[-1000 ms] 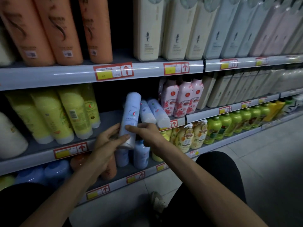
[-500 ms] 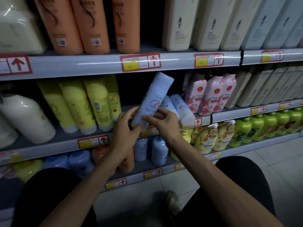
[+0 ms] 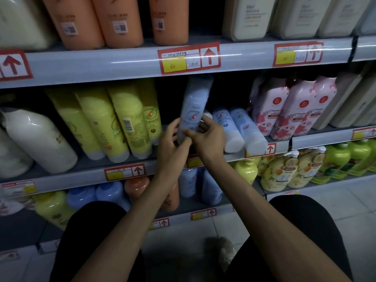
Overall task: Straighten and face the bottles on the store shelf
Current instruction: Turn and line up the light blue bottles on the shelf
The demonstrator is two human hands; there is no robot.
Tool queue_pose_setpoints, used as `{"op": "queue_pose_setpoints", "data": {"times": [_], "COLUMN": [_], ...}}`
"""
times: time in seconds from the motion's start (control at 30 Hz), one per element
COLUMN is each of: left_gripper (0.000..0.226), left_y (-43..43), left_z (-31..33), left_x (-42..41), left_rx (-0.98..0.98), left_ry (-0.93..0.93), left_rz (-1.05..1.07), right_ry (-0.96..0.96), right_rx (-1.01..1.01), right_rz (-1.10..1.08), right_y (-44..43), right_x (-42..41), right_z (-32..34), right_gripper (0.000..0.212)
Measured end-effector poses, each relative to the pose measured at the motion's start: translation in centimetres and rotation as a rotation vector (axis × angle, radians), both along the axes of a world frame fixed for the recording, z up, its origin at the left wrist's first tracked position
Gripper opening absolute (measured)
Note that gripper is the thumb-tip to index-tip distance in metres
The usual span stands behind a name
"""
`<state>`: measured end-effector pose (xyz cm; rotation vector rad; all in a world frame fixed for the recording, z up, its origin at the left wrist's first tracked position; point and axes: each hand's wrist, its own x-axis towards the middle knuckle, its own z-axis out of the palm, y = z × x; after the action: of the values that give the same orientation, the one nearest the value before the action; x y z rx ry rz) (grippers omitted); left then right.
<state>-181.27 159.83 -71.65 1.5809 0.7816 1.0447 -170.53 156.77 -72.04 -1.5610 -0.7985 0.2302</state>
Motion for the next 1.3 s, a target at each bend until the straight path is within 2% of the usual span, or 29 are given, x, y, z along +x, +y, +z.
{"op": "queue_pose_setpoints", "data": {"times": [0.23,0.4,0.53,0.63,0.73,0.87,0.93,1.07,1.2,1.3], "left_gripper": [0.043,0.054,0.047,0.042,0.044,0.061,0.065,0.063,0.061,0.060], "left_y": [0.3,0.3,0.4,0.5,0.5,1.1,1.5,1.9,2.2,2.1], "left_z": [0.3,0.3,0.1,0.0,-0.2,-0.4,-0.6,-0.6,-0.6,-0.6], "left_x": [0.2,-0.1,-0.6,-1.0,-0.9,-0.8,-0.7,-0.4,-0.4,-0.3], "left_rx": [-0.176,-0.155,-0.143,-0.133,-0.116,0.061,0.083,0.043,0.063,0.082], "left_ry": [-0.082,-0.051,-0.021,0.017,0.025,0.175,0.235,0.233,0.255,0.280], "left_rz": [0.038,0.016,0.025,0.032,0.039,0.100,0.134,0.132,0.135,0.139], "right_ry": [-0.209,-0.258,-0.279,-0.344,-0.332,-0.336,-0.386,-0.478,-0.478,-0.476], "right_rx": [-0.141,-0.204,-0.208,-0.319,-0.390,-0.455,-0.567,-0.712,-0.739,-0.734], "right_rz": [-0.015,0.011,-0.070,-0.204,-0.202,-0.234,-0.263,-0.318,-0.338,-0.350], "right_y": [0.5,0.3,-0.5,-0.5,0.2,1.4,2.1,3.7,4.4,4.7], "right_x": [-1.0,-0.4,0.2,0.6,0.2,0.5,1.0,1.6,1.9,2.0], "right_z": [0.4,0.5,0.1,-0.6,-1.2,-0.7,-0.5,-0.8,-0.9,-0.7], "right_gripper": [0.055,0.064,0.050,0.037,0.038,0.035,0.041,0.059,0.053,0.040]}}
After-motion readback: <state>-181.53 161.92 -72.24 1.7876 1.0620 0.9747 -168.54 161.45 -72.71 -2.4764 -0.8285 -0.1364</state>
